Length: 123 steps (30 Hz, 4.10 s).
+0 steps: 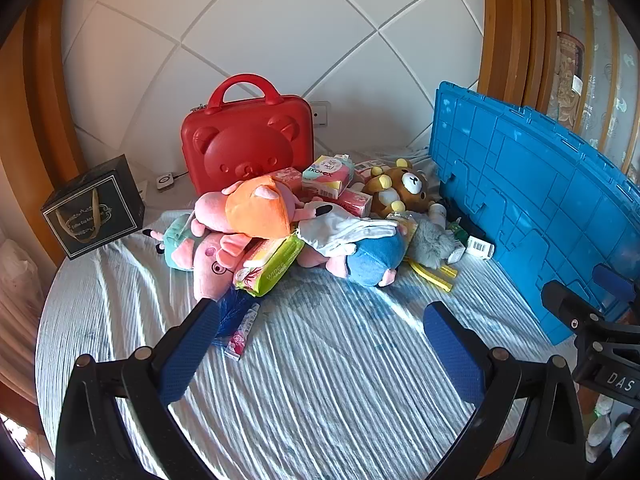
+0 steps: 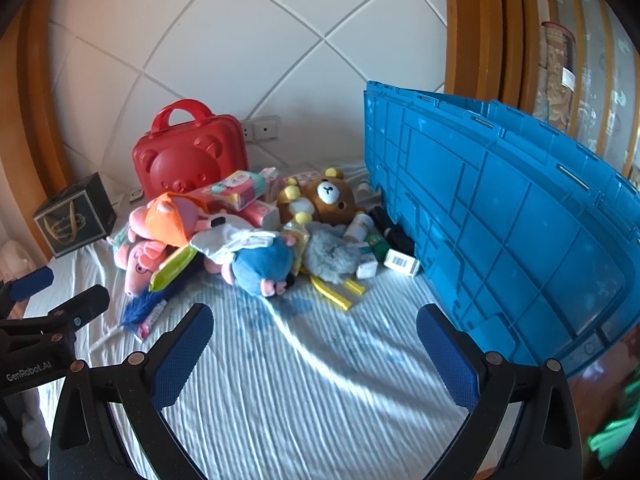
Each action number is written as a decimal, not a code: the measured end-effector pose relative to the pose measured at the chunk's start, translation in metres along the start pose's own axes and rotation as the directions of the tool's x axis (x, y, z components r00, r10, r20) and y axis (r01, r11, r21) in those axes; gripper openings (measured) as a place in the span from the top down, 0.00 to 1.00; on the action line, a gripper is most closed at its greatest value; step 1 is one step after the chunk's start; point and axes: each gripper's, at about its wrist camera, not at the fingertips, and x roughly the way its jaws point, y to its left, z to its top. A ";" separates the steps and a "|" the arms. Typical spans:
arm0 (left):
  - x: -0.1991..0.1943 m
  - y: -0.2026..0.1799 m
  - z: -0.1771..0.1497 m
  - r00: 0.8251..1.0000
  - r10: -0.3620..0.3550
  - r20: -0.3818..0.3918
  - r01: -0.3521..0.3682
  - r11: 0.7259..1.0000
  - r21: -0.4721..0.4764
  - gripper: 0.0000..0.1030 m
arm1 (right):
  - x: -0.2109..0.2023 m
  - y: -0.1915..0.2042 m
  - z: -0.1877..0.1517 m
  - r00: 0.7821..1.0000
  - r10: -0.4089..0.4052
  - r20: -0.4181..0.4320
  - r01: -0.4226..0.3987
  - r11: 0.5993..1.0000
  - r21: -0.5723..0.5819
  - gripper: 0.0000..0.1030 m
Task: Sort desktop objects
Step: 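Move both tools toward the pile of toys on the bed, then grasp the green wipes pack with the left tool while the right tool grasps the grey plush, then carry the wipes pack and grey plush with both tools over the blue crate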
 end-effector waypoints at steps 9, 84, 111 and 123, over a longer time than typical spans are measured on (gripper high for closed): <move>0.004 0.000 0.001 1.000 0.001 -0.013 -0.001 1.000 -0.004 0.00 | 0.007 0.000 0.002 1.000 0.000 -0.016 0.000 1.000 -0.004 0.00; 0.268 0.073 0.043 0.921 0.133 -0.367 -0.138 0.990 0.014 0.74 | 0.360 -0.007 0.052 0.916 -0.060 -0.396 -0.055 0.960 -0.274 0.62; 0.048 0.009 0.059 1.000 0.007 0.013 -0.008 0.997 0.074 0.81 | 0.095 -0.009 0.101 0.992 0.118 -0.040 -0.123 0.979 -0.165 0.68; 0.003 -0.107 0.114 0.976 -0.146 0.161 0.119 0.979 0.166 0.81 | -0.015 -0.086 0.148 0.979 0.021 0.202 0.001 0.994 -0.107 0.99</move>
